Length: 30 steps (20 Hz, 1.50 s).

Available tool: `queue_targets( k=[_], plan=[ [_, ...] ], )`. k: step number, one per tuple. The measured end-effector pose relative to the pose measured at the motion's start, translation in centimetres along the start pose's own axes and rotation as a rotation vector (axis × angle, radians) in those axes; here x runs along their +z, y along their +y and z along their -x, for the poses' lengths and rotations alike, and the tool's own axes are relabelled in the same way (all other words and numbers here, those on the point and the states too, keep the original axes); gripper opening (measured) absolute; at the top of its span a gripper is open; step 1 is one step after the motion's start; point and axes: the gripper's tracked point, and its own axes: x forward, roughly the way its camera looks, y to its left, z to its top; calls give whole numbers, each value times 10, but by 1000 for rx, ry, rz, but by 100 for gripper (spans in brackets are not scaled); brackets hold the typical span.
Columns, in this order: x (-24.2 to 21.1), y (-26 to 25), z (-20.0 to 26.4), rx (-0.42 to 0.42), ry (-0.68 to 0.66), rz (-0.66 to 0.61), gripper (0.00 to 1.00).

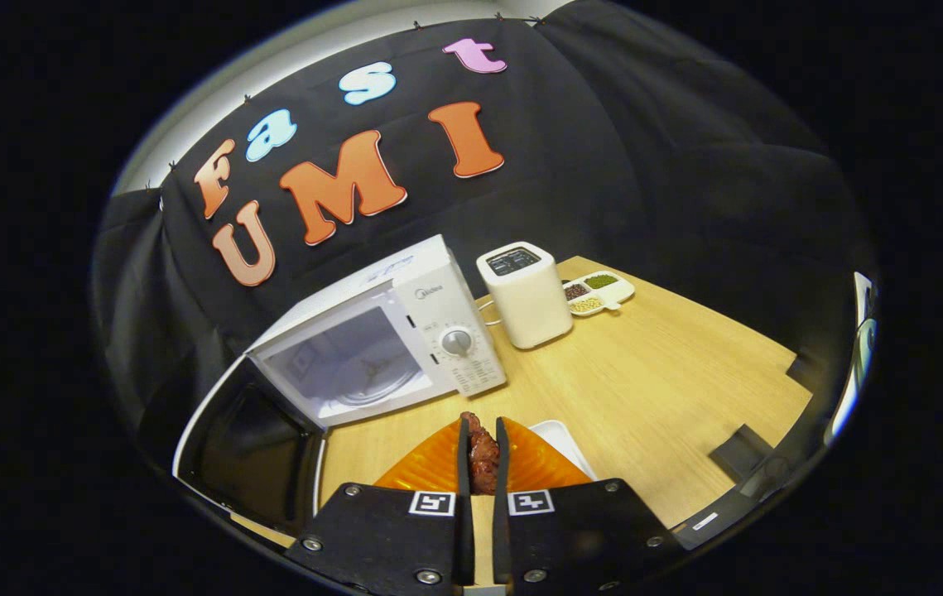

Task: Open the microwave, put the food inside, and close the microwave door.

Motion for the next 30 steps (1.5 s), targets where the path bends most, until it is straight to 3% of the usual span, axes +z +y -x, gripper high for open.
queue_targets(
  k=[8, 18, 23, 30],
  plan=[
    [-13, 95, -25, 138, 5, -196, 9],
    [-40, 194, -120, 210, 37, -406, 9],
    [-34, 206, -169, 172, 1, -480, 9],
    [-37, 197, -232, 52, -46, -542, 9]
  ],
)
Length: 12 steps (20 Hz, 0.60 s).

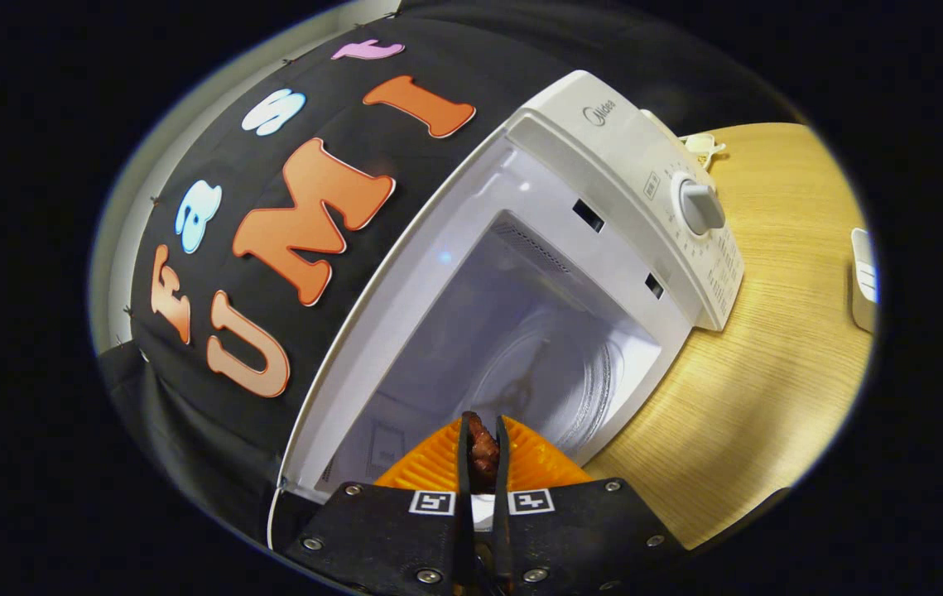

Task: Open the microwave, put the food inside, and close the microwave door.

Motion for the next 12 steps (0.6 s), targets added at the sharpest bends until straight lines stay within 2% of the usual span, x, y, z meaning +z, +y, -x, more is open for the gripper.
queue_targets(
  k=[3, 7, 12],
  plan=[
    [1, -11, -22, -67, -32, 40, 9],
    [-9, -15, -41, -113, -26, 37, 9],
    [-9, -11, -48, -131, -47, 105, 19]
  ],
)
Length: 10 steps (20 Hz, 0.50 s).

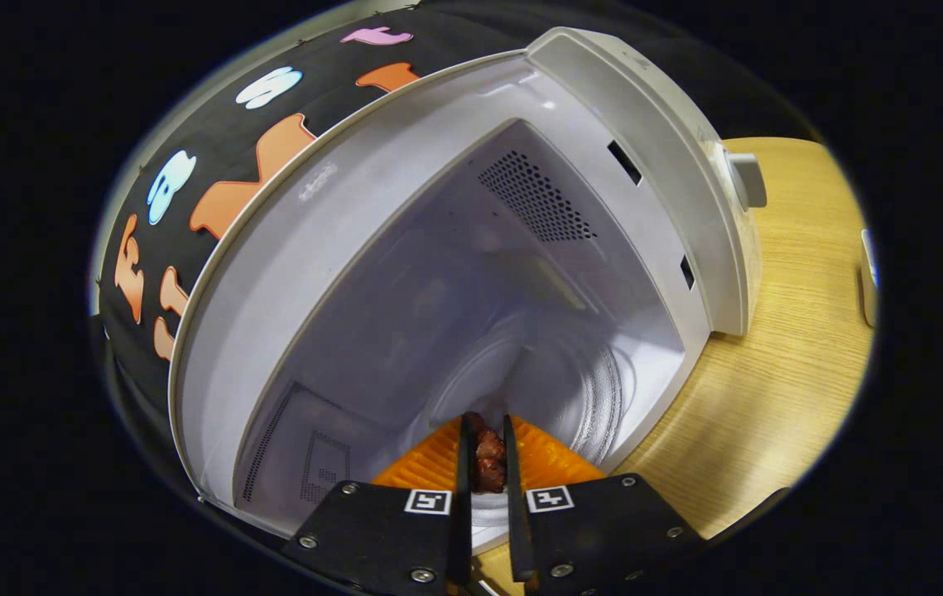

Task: Open the microwave, put the food inside, and close the microwave door.

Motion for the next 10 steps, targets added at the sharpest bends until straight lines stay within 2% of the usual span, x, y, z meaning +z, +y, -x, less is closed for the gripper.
queue_targets(
  k=[1, 4, 6, 10],
  plan=[
    [1, -3, 1, -10, -6, 11, 25],
    [1, -6, 11, -25, -6, 46, 82],
    [8, -6, 20, -22, -22, 85, 97],
    [17, -22, 51, -68, -24, 161, 98]
  ],
)
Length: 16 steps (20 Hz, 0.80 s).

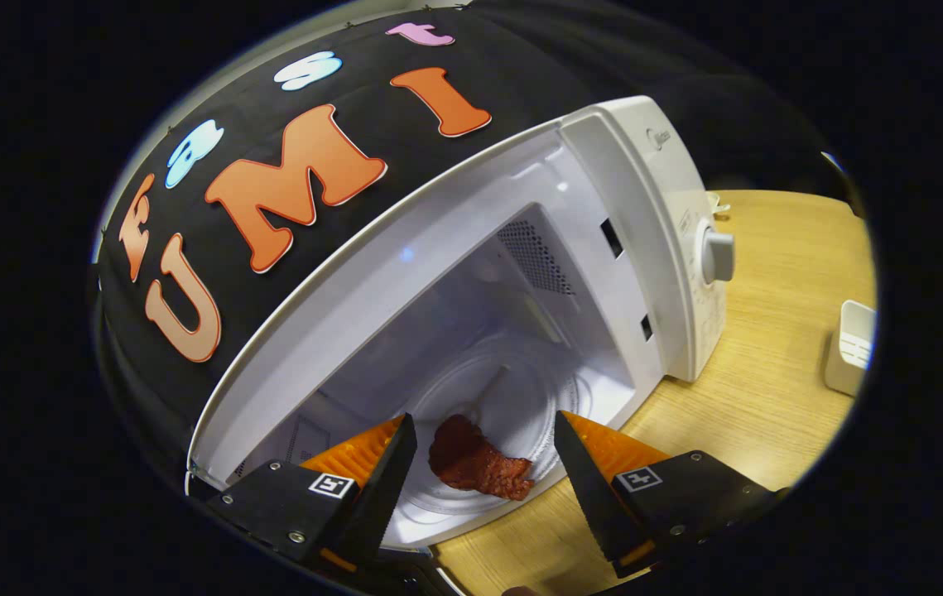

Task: Open the microwave, put the food inside, and close the microwave door.

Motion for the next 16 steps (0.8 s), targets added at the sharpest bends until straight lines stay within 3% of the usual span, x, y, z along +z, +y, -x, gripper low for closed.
queue_targets(
  k=[9, 13, 16],
  plan=[
    [33, -20, 134, 3, 14, 236, 98],
    [45, -6, 196, 66, 1, 387, 96],
    [48, 3, 237, 97, -13, 460, 67]
  ],
)
